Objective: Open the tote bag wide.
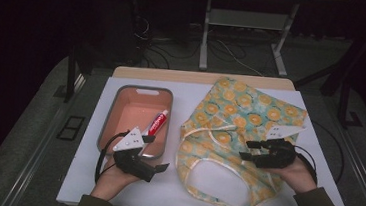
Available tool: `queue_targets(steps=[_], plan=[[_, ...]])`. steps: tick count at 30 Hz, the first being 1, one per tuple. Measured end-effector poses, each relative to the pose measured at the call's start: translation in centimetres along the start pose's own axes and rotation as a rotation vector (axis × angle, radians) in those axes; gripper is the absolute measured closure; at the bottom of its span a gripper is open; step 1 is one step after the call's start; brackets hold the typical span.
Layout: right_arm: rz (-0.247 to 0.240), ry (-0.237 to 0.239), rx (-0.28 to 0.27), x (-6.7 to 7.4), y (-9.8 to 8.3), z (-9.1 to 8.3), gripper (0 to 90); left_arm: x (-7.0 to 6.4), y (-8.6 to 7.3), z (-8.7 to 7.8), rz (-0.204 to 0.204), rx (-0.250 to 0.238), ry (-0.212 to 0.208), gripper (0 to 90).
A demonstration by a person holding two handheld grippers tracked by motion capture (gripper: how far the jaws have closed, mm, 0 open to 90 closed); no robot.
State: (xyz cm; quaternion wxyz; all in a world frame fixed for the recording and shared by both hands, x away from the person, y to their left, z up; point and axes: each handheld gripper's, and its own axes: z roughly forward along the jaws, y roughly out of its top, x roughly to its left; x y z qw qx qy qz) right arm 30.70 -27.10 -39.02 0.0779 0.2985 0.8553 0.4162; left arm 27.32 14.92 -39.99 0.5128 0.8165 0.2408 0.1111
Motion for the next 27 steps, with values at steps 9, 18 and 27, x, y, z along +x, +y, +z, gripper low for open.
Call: queue_targets(steps=[9, 18, 27], plan=[[-0.029, -0.031, 0.091, -0.3, -0.2, 3.0, 46.1, 0.0, 0.0, 0.1, 0.000, 0.001, 0.002, 0.0], [-0.074, 0.002, 0.198, -0.8, -0.3, 6.6, 60.6, 0.0, 0.0, 0.1, 0.000, 0.000, 0.001, 0.0], [-0.086, 0.100, 0.209, 0.0, -0.4, 7.0, 89.5, 0.0, 0.0, 0.1, 0.000, 0.001, -0.001, 0.0]])
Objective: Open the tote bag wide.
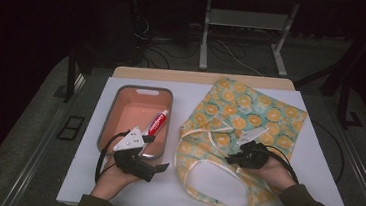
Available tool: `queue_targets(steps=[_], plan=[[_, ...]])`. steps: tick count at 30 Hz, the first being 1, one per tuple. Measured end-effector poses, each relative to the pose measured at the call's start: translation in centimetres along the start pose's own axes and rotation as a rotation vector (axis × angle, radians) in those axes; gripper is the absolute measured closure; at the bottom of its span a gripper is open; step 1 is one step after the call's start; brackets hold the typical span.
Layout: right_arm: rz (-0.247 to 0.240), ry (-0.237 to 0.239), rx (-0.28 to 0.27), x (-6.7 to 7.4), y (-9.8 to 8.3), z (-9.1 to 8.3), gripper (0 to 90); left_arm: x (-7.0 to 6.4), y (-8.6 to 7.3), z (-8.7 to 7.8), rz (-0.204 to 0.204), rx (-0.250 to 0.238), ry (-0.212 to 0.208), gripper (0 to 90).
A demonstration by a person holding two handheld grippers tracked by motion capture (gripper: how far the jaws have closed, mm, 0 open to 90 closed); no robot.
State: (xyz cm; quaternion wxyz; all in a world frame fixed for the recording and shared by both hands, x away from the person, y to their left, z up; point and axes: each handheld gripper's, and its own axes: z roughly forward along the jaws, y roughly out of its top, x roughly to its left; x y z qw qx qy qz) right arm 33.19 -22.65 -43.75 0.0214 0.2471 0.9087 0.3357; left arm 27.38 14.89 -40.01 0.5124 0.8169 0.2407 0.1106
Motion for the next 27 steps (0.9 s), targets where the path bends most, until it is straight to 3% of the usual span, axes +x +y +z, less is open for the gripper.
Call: queue_targets(steps=[3, 6, 10, 15, 19, 23, 27], plan=[[-0.003, 0.050, -0.026, 0.9, 0.3, 0.0, 89.5, 0.0, 0.0, 0.0, 0.002, 0.001, -0.001, 0.0], [-0.003, 0.059, -0.050, 1.6, 0.7, 0.0, 89.4, 0.0, 0.0, 0.0, 0.002, 0.001, 0.000, 0.0], [0.017, 0.007, -0.097, 1.2, 1.1, -0.7, 89.3, 0.0, 0.0, 0.0, -0.001, 0.001, 0.000, 0.0], [0.077, -0.064, -0.173, -1.0, 0.9, -2.9, 89.2, 0.0, 0.0, 0.0, 0.000, 0.002, 0.001, 0.0], [0.132, -0.151, -0.194, -3.3, 0.4, -3.9, 89.1, 0.0, 0.0, 0.0, 0.001, 0.002, 0.003, 0.0], [0.214, -0.200, -0.206, -5.6, -0.3, -4.0, 89.1, 0.0, 0.0, 0.0, 0.000, 0.002, 0.003, 0.0], [0.245, -0.199, -0.172, -6.5, -0.8, -2.9, 87.1, 0.0, 0.0, 0.0, 0.001, 0.002, 0.003, 0.0]])
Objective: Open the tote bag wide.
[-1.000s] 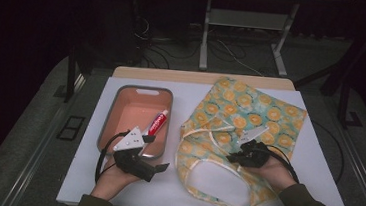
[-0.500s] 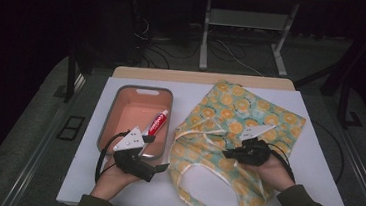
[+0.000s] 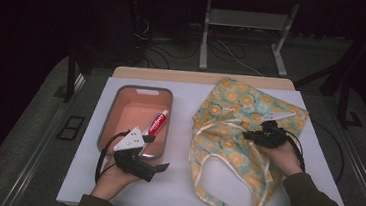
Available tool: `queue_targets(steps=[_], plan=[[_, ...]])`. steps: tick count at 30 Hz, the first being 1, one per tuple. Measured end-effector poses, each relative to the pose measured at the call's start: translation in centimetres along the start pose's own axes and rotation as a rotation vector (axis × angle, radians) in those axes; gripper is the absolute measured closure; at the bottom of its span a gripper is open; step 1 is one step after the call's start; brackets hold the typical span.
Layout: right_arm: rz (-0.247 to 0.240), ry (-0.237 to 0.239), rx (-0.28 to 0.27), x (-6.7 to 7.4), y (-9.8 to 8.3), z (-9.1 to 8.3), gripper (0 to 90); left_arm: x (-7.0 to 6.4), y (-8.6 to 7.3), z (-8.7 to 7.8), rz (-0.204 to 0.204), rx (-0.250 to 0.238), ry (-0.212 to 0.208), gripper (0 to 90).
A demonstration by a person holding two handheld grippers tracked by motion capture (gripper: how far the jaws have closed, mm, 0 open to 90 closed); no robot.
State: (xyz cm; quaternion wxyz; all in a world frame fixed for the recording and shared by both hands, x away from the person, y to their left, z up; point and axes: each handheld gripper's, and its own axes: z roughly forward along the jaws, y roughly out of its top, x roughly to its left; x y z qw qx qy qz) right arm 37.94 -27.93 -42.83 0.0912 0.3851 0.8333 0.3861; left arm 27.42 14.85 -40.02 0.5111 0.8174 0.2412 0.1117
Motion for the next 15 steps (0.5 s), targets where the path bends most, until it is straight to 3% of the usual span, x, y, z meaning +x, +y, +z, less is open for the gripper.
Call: queue_targets(steps=[4, 9, 13, 15], plan=[[-0.021, -0.009, 0.032, 0.5, -0.2, 0.8, 69.9, 0.0, 0.0, 0.0, 0.001, 0.001, 0.000, 0.0], [-0.013, -0.004, -0.019, 0.9, 0.2, -0.6, 48.6, 0.0, 0.0, 0.0, 0.000, 0.000, 0.001, 0.0], [-0.054, 0.033, -0.030, 2.1, 0.4, -2.1, 41.5, 0.0, 0.0, 0.0, 0.000, 0.000, 0.001, 0.0], [-0.093, 0.046, -0.005, 2.8, 0.2, -2.2, 40.2, -0.1, 0.0, 0.0, 0.000, 0.000, 0.001, 0.0]])
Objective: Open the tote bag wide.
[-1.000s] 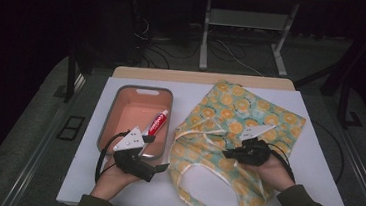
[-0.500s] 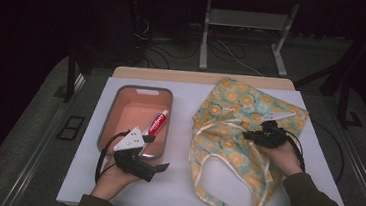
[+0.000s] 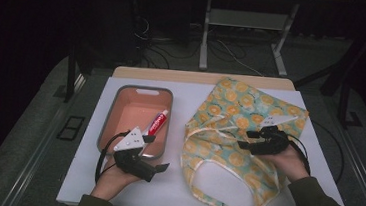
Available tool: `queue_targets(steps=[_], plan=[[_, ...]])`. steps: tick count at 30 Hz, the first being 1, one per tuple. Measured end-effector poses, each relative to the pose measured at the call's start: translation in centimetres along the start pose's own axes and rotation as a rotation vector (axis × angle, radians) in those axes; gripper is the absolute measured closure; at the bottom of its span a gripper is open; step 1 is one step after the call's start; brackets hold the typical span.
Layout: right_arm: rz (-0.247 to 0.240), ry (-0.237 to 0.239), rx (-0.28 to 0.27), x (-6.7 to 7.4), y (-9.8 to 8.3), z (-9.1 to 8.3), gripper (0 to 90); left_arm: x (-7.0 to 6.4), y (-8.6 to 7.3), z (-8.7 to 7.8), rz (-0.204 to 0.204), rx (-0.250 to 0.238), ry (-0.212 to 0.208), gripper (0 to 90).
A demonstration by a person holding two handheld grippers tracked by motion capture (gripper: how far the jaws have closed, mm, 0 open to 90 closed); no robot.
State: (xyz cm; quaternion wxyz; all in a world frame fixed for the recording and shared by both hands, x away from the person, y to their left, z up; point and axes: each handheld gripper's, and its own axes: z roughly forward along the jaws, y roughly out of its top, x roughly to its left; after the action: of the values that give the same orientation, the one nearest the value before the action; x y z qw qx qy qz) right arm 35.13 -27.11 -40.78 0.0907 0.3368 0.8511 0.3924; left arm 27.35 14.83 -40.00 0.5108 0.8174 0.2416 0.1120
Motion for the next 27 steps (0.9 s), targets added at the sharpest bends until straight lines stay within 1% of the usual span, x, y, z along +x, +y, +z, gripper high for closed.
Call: queue_targets(steps=[2, 6, 7, 8, 9, 10, 12, 14, 16, 18, 19, 20, 24, 27], plan=[[-0.018, 0.018, 0.033, 0.4, -0.5, 0.4, 39.0, 0.0, 0.0, 0.0, 0.000, 0.000, 0.000, 0.0], [-0.044, 0.039, 0.117, 0.4, -1.4, 2.2, 37.3, 0.0, 0.0, 0.0, -0.001, 0.000, 0.000, 0.0], [-0.054, 0.042, 0.135, 0.4, -1.7, 2.7, 35.9, 0.0, 0.0, 0.0, 0.001, 0.000, 0.000, 0.0], [-0.065, 0.034, 0.155, 0.4, -1.8, 3.1, 33.6, 0.0, 0.0, 0.0, 0.000, -0.001, -0.001, 0.0], [-0.073, 0.036, 0.165, 0.5, -2.0, 3.4, 31.5, 0.0, 0.0, 0.0, -0.001, -0.001, -0.002, 0.0], [-0.089, 0.035, 0.154, 0.6, -2.0, 3.5, 30.5, 0.0, 0.0, 0.0, 0.000, -0.001, -0.002, 0.0], [-0.096, 0.045, 0.148, 0.8, -2.0, 3.5, 25.3, 0.0, 0.0, 0.0, 0.001, -0.001, -0.003, 0.0], [-0.118, 0.047, 0.132, 1.2, -1.9, 3.6, 19.9, 0.0, 0.0, 0.0, 0.001, -0.002, -0.003, 0.0], [-0.135, 0.034, 0.130, 1.5, -1.8, 3.8, 19.0, 0.0, 0.0, 0.0, 0.002, 0.000, -0.003, 0.0], [-0.156, -0.005, 0.148, 1.5, -1.8, 4.1, 19.1, 0.0, 0.0, 0.0, -0.001, -0.001, -0.003, 0.0], [-0.149, -0.009, 0.156, 1.4, -1.9, 4.3, 20.0, 0.0, 0.0, 0.0, -0.001, -0.001, -0.003, 0.0], [-0.127, 0.003, 0.149, 1.1, -2.0, 4.3, 24.5, 0.0, 0.0, 0.0, -0.001, -0.001, -0.003, 0.0], [-0.085, -0.030, 0.124, 0.2, -2.0, 3.8, 52.4, 0.0, 0.0, 0.0, 0.000, -0.001, -0.004, 0.0], [-0.062, -0.048, 0.113, -0.3, -2.0, 3.6, 68.4, 0.0, 0.0, 0.0, 0.000, -0.001, -0.004, 0.0]])
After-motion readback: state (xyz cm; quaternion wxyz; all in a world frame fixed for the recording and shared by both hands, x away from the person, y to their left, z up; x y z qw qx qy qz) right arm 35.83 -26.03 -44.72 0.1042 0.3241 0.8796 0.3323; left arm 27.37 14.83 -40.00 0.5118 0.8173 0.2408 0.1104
